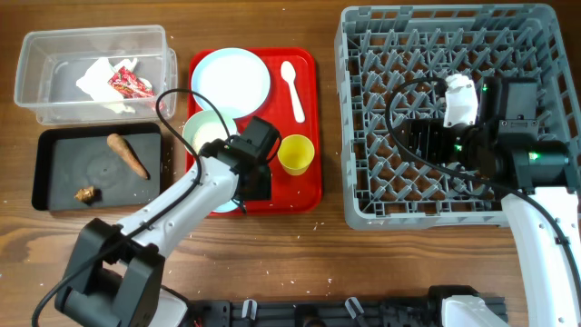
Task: Sort waste into correct bins and load items into the dishwasher rack
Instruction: 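Set the empty blue bowl back on the red tray, then grasp the green bowl of rice with the left gripper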
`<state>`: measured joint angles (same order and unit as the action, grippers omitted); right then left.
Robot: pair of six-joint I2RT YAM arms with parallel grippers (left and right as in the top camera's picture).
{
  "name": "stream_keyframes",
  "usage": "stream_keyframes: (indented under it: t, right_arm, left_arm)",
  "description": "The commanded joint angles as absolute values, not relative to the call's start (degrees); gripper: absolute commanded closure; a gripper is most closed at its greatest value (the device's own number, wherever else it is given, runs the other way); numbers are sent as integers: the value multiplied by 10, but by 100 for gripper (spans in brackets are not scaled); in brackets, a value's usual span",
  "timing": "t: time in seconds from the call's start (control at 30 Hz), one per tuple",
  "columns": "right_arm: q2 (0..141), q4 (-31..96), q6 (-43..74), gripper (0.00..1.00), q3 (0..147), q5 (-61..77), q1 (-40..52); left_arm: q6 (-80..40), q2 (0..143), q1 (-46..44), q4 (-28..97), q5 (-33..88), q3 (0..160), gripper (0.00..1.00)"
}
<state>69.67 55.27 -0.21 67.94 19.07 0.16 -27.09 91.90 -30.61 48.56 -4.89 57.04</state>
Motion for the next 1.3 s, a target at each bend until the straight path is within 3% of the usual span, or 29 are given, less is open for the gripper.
stream_keyframes:
  t: [0.0,0.2,0.53,0.6,0.73,0.97,1.27]
  right_arm:
    - [699,550,1,3,678,192,0]
    - [699,548,1,3,678,192,0]
    - [699,546,1,3,678,192,0]
    - [699,546,1,3,678,192,0]
    - [699,546,0,3,678,192,0]
    - [699,540,1,3,678,192,0]
    - [699,538,0,3,678,192,0]
  left_arm:
    - [-243,915,-303,529,-61,689,38]
    - [-223,922,-258,471,-128,761,39]
    - [-166,1071,-197,422,-88,761,39]
    - [-165,1101,-201,414,-77,761,44]
    - [-165,1115,-201,411,-77,761,75]
    - [-167,1114,-201,409,-77,761,96]
    - [-169,1075,-193,544,-77,907,96]
